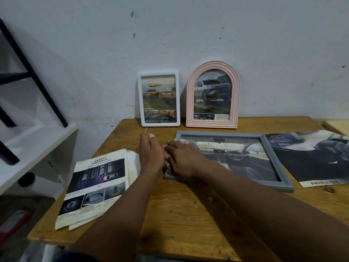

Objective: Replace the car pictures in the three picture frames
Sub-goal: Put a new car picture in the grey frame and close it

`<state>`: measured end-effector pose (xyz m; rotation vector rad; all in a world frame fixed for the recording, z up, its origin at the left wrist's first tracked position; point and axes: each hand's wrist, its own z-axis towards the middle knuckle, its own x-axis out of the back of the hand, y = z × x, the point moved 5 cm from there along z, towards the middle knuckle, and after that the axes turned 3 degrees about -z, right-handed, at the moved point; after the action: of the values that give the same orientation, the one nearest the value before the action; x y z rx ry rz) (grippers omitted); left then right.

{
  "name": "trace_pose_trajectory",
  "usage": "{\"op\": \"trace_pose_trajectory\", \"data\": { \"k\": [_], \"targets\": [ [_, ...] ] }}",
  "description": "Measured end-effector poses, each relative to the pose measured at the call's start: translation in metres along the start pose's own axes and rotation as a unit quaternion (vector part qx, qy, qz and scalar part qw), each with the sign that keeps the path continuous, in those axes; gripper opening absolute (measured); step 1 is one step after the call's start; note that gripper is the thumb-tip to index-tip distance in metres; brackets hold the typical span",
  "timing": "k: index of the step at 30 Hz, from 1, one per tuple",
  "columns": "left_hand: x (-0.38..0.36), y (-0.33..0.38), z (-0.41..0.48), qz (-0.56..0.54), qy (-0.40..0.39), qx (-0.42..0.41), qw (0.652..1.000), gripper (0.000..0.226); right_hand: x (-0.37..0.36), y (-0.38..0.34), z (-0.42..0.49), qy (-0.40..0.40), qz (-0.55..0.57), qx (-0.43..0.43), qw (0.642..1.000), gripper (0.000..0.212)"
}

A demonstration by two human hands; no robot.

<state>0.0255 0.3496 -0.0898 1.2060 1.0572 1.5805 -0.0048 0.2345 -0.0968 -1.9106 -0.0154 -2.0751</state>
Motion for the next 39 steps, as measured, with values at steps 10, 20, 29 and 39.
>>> {"op": "trace_pose_trajectory", "data": {
  "k": [10,20,29,39],
  "targets": [
    [-0.042,-0.01,-0.024,0.278,-0.241,-0.114,0.923,0.065,0.006,0.053,0.041,-0.002,0.008,-0.053,0.999,0.059],
    [-0.049,-0.015,-0.037,0.418,-0.308,-0.17,0.837,0.067,0.023,0.092,0.027,0.034,-0.058,-0.112,0.991,0.056],
    [-0.058,0.016,-0.049,0.48,-0.291,-0.238,0.792,0.088,0.029,0.126,-0.017,0.038,-0.068,-0.168,0.983,0.058],
    [-0.071,0.002,-0.047,0.389,-0.321,-0.134,0.853,0.094,0.063,0.201,-0.109,0.044,-0.13,-0.268,0.954,0.019]
  ]
}}
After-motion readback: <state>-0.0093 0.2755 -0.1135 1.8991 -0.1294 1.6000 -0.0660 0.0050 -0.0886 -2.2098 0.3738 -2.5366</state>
